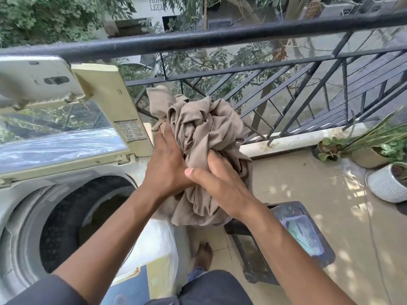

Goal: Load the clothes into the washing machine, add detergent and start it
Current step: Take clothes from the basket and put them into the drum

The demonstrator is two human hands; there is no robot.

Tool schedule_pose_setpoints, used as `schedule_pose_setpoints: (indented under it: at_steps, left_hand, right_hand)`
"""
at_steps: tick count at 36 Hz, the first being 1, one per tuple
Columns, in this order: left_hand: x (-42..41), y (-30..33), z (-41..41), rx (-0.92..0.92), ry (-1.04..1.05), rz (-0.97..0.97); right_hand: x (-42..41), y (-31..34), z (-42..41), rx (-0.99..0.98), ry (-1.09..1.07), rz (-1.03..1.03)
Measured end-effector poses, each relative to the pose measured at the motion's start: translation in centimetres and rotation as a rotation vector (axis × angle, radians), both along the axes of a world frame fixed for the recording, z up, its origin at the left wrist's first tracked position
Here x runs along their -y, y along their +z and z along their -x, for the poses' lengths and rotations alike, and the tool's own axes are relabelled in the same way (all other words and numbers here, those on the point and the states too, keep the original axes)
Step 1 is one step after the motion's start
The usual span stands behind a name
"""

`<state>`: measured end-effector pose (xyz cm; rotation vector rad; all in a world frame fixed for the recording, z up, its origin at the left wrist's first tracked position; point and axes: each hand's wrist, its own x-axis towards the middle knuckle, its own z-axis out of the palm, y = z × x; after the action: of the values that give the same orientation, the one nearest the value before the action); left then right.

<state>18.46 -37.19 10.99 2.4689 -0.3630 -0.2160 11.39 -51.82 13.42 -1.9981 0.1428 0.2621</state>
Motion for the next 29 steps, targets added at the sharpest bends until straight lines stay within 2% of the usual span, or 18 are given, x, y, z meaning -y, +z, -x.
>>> schedule_pose_setpoints:
  at_steps: [4,10,17,21,25,27,29]
  left_hand:
    - [0.3,0.2,0.2,0.033,0.072,-0.059]
    - [-0.2,0.0,0.5,0.068,0.188,0.113]
    - [0.4,-0.3,0.8,0.095,0.308,0.215]
    - [0.7,0.1,0.8,0.108,0.282,0.252]
    - [0.3,0.0,0.4,0.084,0.309,0.323]
    - [-0.2,-0.1,0.1,0.085,0.341,0.373]
    - [-0.6,0.2,-0.1,0.069,0.378,0.425]
  right_hand:
    - [0.5,0.9,0.2,0.002,0.06,-0.047]
    - [2.4,2.0,-0.2,0.05,0.165,0.051]
    - [3.7,0.9,-0.5,0.208,0.14,0.017]
    - [4.1,-0.8,-0.2,0.391,-0.146,-0.092]
    - [6.1,-3.7,-0.4,0.465,-0.612,-0.152]
    - [7.4,-5.9,-0.4,0.371,-0.798,-0.07]
    - [9.1,-10.1,-0.7,0.097,-0.878,-0.025]
